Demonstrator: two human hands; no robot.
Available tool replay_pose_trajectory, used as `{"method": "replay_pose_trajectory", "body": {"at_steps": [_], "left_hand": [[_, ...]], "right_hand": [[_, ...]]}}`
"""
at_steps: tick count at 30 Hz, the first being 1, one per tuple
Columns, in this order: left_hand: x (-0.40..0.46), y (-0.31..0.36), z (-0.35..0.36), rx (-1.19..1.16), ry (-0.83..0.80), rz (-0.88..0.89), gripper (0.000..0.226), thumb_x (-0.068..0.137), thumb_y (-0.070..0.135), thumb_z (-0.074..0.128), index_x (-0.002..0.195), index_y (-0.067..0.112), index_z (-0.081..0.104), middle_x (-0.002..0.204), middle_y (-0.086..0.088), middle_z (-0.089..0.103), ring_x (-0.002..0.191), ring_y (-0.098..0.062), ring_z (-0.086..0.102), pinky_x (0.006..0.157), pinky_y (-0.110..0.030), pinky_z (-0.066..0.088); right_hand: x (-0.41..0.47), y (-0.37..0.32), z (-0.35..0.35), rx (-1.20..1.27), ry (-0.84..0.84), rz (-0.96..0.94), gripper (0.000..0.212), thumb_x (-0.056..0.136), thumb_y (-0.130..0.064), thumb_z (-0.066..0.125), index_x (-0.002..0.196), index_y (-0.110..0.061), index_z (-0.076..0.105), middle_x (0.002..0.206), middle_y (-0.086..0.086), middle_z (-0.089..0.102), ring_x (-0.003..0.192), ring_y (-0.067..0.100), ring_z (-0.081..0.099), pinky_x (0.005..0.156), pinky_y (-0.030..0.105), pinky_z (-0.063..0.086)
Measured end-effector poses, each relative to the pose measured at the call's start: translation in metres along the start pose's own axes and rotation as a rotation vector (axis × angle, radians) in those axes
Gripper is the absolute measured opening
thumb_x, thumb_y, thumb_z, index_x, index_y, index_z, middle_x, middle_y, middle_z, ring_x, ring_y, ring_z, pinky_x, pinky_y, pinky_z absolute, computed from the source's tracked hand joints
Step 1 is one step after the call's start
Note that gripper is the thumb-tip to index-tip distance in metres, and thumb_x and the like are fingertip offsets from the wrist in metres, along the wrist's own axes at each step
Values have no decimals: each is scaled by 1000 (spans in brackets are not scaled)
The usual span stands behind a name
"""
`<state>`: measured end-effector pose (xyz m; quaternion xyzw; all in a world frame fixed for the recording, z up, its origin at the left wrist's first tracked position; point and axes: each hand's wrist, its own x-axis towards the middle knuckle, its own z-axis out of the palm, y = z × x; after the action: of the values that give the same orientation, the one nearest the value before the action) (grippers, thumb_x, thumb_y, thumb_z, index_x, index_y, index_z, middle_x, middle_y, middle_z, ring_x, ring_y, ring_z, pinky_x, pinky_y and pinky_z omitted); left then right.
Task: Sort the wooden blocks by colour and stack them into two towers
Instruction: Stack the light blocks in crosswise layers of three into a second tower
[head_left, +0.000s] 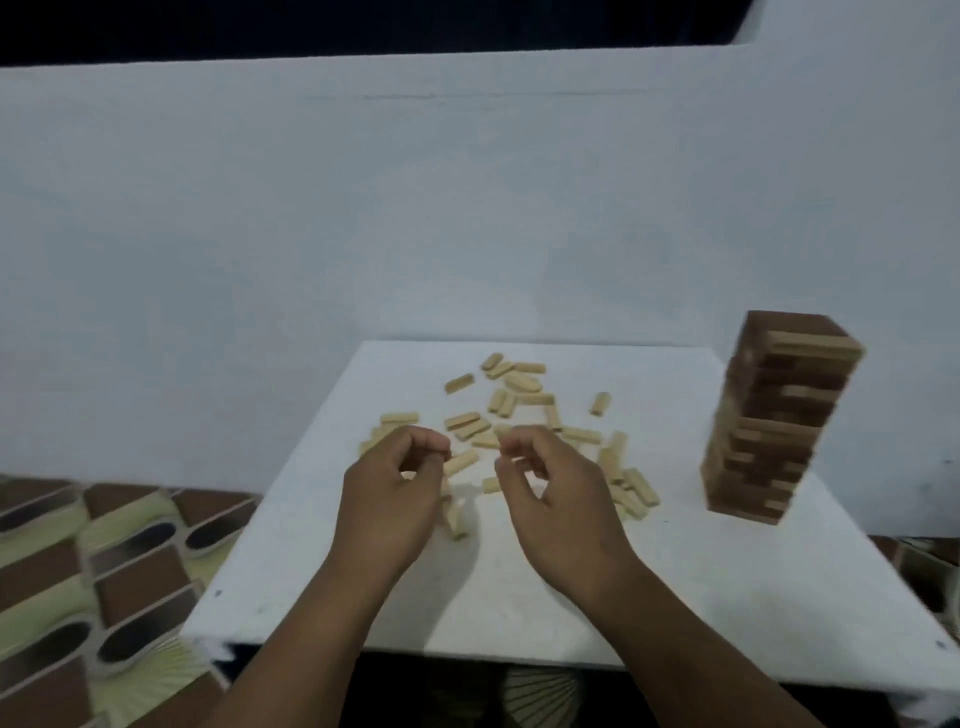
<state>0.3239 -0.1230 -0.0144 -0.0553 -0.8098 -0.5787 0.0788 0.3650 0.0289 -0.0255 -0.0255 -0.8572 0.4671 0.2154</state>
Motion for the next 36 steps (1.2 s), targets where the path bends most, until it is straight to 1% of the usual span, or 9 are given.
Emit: {"method": "replay_pose_trajectory", "body": {"at_steps": [3,8,12,16,22,27,31,33,36], "left_hand": [[1,-44,-20,279,5,14,30,86,3,56,93,28,71,102,18,68,99,-2,59,82,-22,45],[1,-95,-34,659,-90,57,28,89,18,55,102,37,70,116,19,63,114,-13,54,92,-41,46],[0,-107,-40,604,-41,134,24,85,12,64,96,30,75,110,16,67,107,-12,58,92,-36,47],[-7,-110,-38,460,-58,188,27,78,1,73,89,25,76,97,19,65,98,-7,61,89,-11,40],[-13,-105,-34,388,-191,207,30,77,7,74,93,32,75,97,26,66,100,10,58,87,1,36],[-16,-94,-17,311,-292,219,29,78,8,77,93,34,73,100,21,70,100,3,62,91,-11,47],[-18,-87,-6,416,-297,304,29,80,13,75,103,31,74,104,20,68,99,5,58,90,0,36],[-19,-84,-5,452,-316,337,30,81,12,72,105,31,75,104,19,68,98,4,56,90,0,33],[-19,-85,-9,440,-302,339,32,80,4,69,99,29,76,99,17,68,96,-1,59,89,-8,43]], "right_hand": [[-4,16,38,-140,-172,-1,27,98,-26,54,124,-31,60,123,-18,58,114,0,52,98,22,43],[-7,42,78,-360,-322,-89,39,98,-21,51,136,-26,55,137,-9,49,129,13,40,107,19,30],[-12,45,92,-471,-280,-197,33,94,-36,57,125,-29,66,132,-4,54,120,19,45,99,32,42],[-17,49,96,-357,-237,-196,35,81,-46,68,106,-22,75,120,-1,64,111,16,52,91,26,41],[-20,51,78,-348,-298,-178,28,87,-33,66,108,-19,75,121,-5,64,114,12,49,90,16,30],[-26,58,57,-344,-333,-171,19,87,-25,65,98,-15,76,114,-5,67,111,16,54,91,20,36],[-28,59,54,-277,-300,-143,6,82,-24,67,85,-20,64,90,-8,63,92,14,54,80,32,47],[-28,60,54,-248,-285,-133,7,83,-23,65,90,-21,65,92,-9,63,93,13,53,81,30,46],[-27,61,56,-239,-286,-174,20,83,-17,58,99,-20,70,96,-7,64,94,13,52,82,24,41]]}}
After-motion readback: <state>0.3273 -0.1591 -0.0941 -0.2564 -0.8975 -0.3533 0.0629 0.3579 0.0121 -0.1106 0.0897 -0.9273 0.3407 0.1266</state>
